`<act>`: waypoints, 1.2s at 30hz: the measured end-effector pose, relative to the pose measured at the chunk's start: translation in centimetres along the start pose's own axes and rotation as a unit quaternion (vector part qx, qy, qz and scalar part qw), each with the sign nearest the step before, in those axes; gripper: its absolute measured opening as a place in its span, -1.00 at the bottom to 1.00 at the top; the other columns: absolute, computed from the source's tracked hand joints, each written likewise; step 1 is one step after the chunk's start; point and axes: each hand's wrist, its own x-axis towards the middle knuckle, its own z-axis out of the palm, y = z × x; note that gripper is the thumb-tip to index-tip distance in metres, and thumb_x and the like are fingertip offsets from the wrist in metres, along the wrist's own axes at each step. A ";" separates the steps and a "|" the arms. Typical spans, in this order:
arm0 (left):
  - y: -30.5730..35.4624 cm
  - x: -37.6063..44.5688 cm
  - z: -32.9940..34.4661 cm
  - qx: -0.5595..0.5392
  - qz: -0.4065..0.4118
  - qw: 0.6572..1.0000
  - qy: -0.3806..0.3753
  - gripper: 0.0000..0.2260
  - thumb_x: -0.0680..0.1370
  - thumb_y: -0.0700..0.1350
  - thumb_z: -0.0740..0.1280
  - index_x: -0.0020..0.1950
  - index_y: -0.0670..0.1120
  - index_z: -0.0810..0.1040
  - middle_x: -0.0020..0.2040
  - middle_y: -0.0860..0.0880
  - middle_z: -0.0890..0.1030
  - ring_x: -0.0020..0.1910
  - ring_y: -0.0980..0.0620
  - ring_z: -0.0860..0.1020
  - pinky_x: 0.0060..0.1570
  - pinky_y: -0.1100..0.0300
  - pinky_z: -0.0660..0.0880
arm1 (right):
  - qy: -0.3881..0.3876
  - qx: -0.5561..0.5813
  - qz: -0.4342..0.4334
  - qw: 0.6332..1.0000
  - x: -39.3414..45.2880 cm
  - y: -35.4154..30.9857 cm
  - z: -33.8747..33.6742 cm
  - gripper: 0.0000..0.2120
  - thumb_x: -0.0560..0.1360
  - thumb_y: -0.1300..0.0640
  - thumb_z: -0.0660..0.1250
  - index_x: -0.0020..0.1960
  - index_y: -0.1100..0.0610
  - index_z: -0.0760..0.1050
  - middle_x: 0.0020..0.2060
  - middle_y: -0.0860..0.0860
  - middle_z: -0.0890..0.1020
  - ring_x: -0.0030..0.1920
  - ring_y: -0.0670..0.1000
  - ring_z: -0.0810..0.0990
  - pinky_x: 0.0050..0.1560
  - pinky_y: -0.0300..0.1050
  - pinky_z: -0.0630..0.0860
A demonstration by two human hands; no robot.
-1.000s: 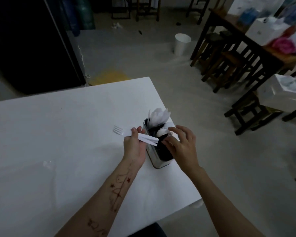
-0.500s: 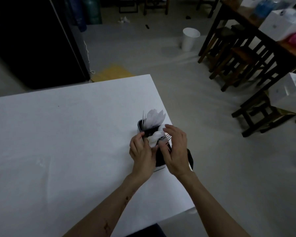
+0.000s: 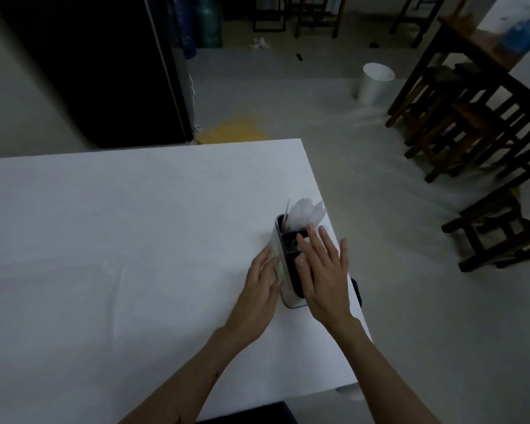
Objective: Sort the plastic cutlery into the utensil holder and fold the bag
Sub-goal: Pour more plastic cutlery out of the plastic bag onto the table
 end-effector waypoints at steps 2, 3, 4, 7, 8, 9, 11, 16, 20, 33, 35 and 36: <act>-1.5 -1.1 -1.7 0.012 -0.027 0.999 0.045 -0.66 0.64 -0.09 0.14 0.41 0.08 0.27 0.50 0.21 0.07 0.40 0.48 0.07 0.32 0.57 0.13 | 0.023 0.011 -0.017 1.000 0.5 -1.7 -0.1 -0.55 0.68 -0.02 -0.02 0.45 0.11 0.41 0.50 0.03 0.34 0.55 0.02 0.19 0.57 0.16 -0.11; -2.5 -1.7 -2.6 0.022 -0.041 0.996 0.072 -0.67 0.63 -0.08 0.14 0.40 0.07 0.29 0.51 0.18 0.09 0.42 0.43 0.10 0.32 0.53 0.16 | 0.030 0.024 -0.034 0.999 0.9 -2.7 0.2 -0.57 0.66 0.01 0.03 0.44 0.13 0.42 0.50 0.04 0.35 0.55 0.03 0.20 0.57 0.16 -0.10; -3.6 -2.4 -3.6 0.037 -0.056 0.993 0.098 -0.67 0.63 -0.08 0.14 0.40 0.03 0.33 0.52 0.13 0.12 0.45 0.34 0.13 0.33 0.47 0.19 | 0.032 0.038 -0.057 0.997 1.2 -3.9 0.6 -0.59 0.65 0.06 0.08 0.43 0.15 0.43 0.49 0.05 0.36 0.55 0.04 0.22 0.57 0.16 -0.05; -7.5 -4.9 -7.1 0.092 -0.126 0.974 0.166 -0.66 0.63 -0.13 0.16 0.42 -0.08 0.35 0.54 -0.01 0.16 0.52 0.08 0.12 0.40 0.28 0.17 | -0.004 0.091 -0.138 0.986 1.5 -8.0 3.3 -0.66 0.60 0.23 0.22 0.37 0.21 0.46 0.46 0.11 0.40 0.50 0.08 0.32 0.54 0.10 0.12; -8.8 -5.9 -8.4 0.105 -0.153 0.965 0.183 -0.65 0.63 -0.15 0.16 0.43 -0.11 0.35 0.54 -0.04 0.17 0.53 0.03 0.10 0.43 0.22 0.15 | -0.032 0.114 -0.159 0.980 1.2 -9.5 4.4 -0.66 0.58 0.28 0.25 0.35 0.21 0.47 0.44 0.12 0.42 0.46 0.08 0.36 0.52 0.06 0.18; -10.0 -6.9 -9.6 0.116 -0.178 0.957 0.196 -0.65 0.63 -0.16 0.16 0.43 -0.14 0.35 0.54 -0.08 0.18 0.54 -0.02 0.09 0.45 0.17 0.13 | -0.065 0.135 -0.169 0.974 0.7 -11.0 5.6 -0.66 0.57 0.30 0.27 0.34 0.20 0.48 0.40 0.10 0.46 0.42 0.06 0.41 0.48 0.00 0.27; -12.5 -9.3 -12.1 0.130 -0.232 0.941 0.209 -0.63 0.63 -0.19 0.16 0.44 -0.21 0.32 0.54 -0.15 0.18 0.55 -0.11 0.05 0.47 0.08 0.11 | -0.146 0.166 -0.155 0.963 -0.5 -14.2 8.0 -0.67 0.57 0.29 0.26 0.32 0.15 0.49 0.34 0.04 0.51 0.32 0.01 0.46 0.34 -0.10 0.42; -17.5 -14.9 -17.2 0.184 -0.378 0.893 0.162 -0.56 0.64 -0.18 0.12 0.50 -0.28 0.18 0.55 -0.24 0.09 0.55 -0.23 -0.07 0.51 -0.04 -0.08 | -0.413 0.204 -0.008 0.888 -2.1 -21.5 14.2 -0.64 0.62 0.13 0.23 0.40 0.10 0.38 0.29 0.03 0.53 0.25 0.01 0.50 0.27 -0.15 0.44; -19.3 -18.1 -19.4 0.127 -0.364 0.919 0.083 -0.56 0.67 -0.11 0.04 0.54 -0.19 0.11 0.58 -0.10 -0.01 0.57 -0.07 -0.11 0.48 0.18 -0.13 | -0.465 0.238 0.165 0.837 -2.4 -26.4 17.8 -0.58 0.60 0.09 0.27 0.41 0.18 0.33 0.25 0.11 0.53 0.21 0.09 0.53 0.24 -0.08 0.46; -21.3 -20.0 -22.0 0.101 -0.234 0.957 0.138 -0.67 0.65 -0.14 0.11 0.40 -0.10 0.42 0.48 0.03 0.30 0.51 0.10 0.17 0.44 0.27 0.11 | -0.249 0.280 0.430 0.821 -3.0 -32.1 23.0 -0.78 0.60 0.08 0.27 -0.11 0.19 0.58 -0.20 0.06 0.66 -0.20 0.11 0.68 -0.06 0.07 0.66; -21.6 -19.3 -22.9 0.128 -0.204 0.952 0.187 -0.70 0.63 -0.18 0.14 0.34 -0.12 0.48 0.47 -0.02 0.34 0.51 0.07 0.16 0.45 0.18 0.18 | -0.209 0.263 0.461 0.822 -2.3 -30.2 22.2 -0.81 0.58 0.08 0.31 -0.14 0.14 0.60 -0.26 0.07 0.68 -0.28 0.09 0.70 -0.09 0.06 0.67; -21.8 -18.9 -23.4 0.139 -0.203 0.946 0.212 -0.71 0.63 -0.20 0.15 0.32 -0.14 0.48 0.48 -0.05 0.33 0.51 0.04 0.13 0.45 0.11 0.19 | -0.195 0.249 0.471 0.823 -2.0 -28.8 21.7 -0.82 0.56 0.08 0.34 -0.16 0.13 0.62 -0.29 0.08 0.68 -0.29 0.09 0.70 -0.09 0.05 0.67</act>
